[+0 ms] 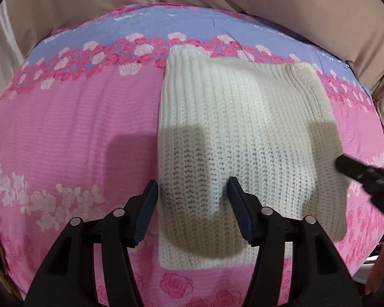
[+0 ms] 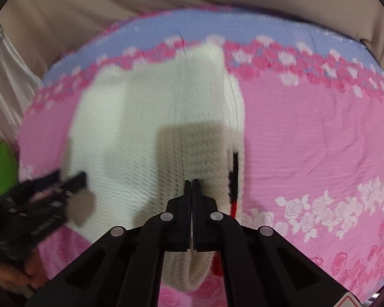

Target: Fold small clothes

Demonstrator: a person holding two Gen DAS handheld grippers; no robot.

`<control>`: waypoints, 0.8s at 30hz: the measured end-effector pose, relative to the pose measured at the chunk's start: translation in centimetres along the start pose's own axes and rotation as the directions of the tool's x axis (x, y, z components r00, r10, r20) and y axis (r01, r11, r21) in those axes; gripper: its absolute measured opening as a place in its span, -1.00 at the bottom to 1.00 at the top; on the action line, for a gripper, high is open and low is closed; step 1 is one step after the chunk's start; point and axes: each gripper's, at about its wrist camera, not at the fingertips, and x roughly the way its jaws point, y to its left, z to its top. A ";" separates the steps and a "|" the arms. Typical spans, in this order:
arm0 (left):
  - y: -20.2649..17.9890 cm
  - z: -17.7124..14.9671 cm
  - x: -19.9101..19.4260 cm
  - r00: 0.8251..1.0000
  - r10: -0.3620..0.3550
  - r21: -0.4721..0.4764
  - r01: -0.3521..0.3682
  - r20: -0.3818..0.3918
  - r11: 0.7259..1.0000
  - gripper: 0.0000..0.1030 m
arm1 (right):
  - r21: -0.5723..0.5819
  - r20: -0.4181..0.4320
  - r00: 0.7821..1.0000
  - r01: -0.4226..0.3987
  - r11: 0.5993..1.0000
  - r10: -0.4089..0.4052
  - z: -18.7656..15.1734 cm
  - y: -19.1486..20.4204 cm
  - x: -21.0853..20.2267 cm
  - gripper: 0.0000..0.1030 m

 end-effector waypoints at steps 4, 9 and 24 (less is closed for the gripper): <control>-0.3 -0.4 0.9 1.000 0.021 0.018 -0.021 -0.003 1.000 0.16 | -0.025 -0.026 0.998 0.058 0.998 -0.059 -0.6 0.2 0.8 -1.00; -0.9 -0.8 -2.4 0.998 0.049 0.041 -0.051 0.048 0.998 0.12 | 0.033 -0.021 1.000 0.008 0.999 -0.008 -0.9 -0.4 0.1 -1.00; -4.5 -5.6 -5.7 0.992 0.074 0.072 -0.081 0.100 0.994 0.69 | 0.113 0.064 0.993 0.093 0.989 -0.100 -7.6 0.6 -5.5 -0.53</control>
